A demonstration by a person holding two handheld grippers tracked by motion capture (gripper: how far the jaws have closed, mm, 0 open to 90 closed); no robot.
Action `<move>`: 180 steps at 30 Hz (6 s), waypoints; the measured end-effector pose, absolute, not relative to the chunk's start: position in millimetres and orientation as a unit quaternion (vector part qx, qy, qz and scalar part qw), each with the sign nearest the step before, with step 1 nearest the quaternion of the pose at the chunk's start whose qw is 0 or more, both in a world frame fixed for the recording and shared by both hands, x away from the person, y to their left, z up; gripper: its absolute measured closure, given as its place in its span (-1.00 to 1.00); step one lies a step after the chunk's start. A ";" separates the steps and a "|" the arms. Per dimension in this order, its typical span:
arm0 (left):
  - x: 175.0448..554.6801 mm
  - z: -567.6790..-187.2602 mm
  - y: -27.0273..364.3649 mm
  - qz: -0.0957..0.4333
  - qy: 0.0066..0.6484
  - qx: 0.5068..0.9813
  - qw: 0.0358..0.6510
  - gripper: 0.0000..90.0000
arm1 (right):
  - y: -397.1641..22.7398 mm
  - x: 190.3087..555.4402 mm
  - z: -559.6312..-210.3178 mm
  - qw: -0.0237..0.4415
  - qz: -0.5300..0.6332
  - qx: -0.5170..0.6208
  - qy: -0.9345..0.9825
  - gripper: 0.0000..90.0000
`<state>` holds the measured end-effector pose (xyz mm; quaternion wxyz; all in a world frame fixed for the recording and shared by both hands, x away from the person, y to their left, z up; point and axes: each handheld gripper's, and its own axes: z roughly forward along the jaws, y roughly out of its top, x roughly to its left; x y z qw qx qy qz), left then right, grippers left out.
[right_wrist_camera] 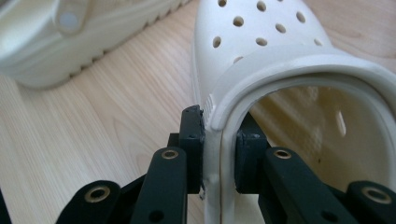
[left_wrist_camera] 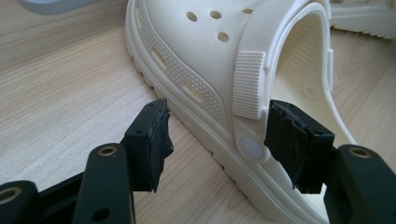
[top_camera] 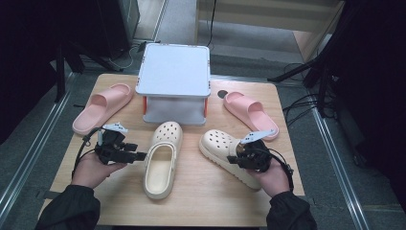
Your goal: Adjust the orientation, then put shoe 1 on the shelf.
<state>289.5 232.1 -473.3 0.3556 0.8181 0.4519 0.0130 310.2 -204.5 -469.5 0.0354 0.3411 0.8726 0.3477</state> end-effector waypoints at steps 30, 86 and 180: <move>281.9 -473.5 229.8 0.018 0.448 0.820 0.356 -0.10 | -141.0 332.3 -460.1 0.102 0.355 0.358 0.858 0.71; 291.2 -480.1 237.2 0.000 0.437 0.826 0.355 0.70 | -205.4 332.9 -451.3 0.074 0.385 0.368 0.843 0.98; 288.3 -475.4 227.8 -0.010 0.443 0.817 0.368 0.04 | -155.1 279.7 -445.8 0.031 0.475 0.323 0.818 0.16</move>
